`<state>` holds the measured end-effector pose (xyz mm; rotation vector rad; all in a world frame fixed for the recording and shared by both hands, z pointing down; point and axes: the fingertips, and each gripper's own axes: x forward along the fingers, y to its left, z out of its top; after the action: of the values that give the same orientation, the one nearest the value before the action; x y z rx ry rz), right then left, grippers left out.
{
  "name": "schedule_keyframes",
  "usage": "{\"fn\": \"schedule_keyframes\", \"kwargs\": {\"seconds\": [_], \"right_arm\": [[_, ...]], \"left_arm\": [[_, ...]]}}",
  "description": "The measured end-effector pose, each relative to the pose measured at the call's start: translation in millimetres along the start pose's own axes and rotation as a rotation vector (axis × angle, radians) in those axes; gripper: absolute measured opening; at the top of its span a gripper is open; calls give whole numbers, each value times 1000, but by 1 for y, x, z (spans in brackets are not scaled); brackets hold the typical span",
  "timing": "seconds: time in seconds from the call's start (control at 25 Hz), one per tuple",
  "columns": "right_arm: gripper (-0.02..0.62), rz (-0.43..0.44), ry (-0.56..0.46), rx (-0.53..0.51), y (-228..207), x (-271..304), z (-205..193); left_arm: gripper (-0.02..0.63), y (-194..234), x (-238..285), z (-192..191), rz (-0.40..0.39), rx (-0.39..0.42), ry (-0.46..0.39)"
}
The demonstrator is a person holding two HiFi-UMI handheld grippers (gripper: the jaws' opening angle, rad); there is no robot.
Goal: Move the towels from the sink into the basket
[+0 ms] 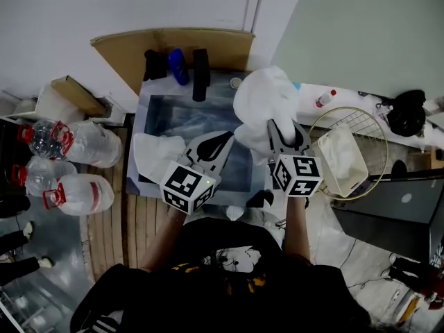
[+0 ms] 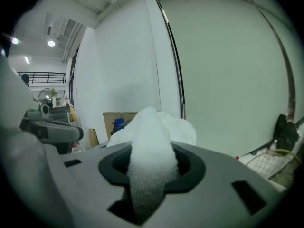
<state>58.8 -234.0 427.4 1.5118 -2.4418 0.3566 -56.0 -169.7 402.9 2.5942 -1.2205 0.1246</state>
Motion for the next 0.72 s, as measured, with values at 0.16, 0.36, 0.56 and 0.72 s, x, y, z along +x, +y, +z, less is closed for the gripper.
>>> {"fn": "schedule_keyframes", "kwargs": {"seconds": [0.16,0.36,0.56,0.72], "right_arm": [[138,-6,-33,27,-35,-24,4],[138,-42,-52,53,-105,-64,2],[137,-87,-56,76,-188,-107,-9],[135,-162,-45,105,-258,-143,-28]], "left_arm": [[11,-37,29,7,-35,29,2],[11,-94,79,12,-80,50,14],[11,-161,142,7,-134,55,40],[11,-215,196,-2,-205,63,67]]}}
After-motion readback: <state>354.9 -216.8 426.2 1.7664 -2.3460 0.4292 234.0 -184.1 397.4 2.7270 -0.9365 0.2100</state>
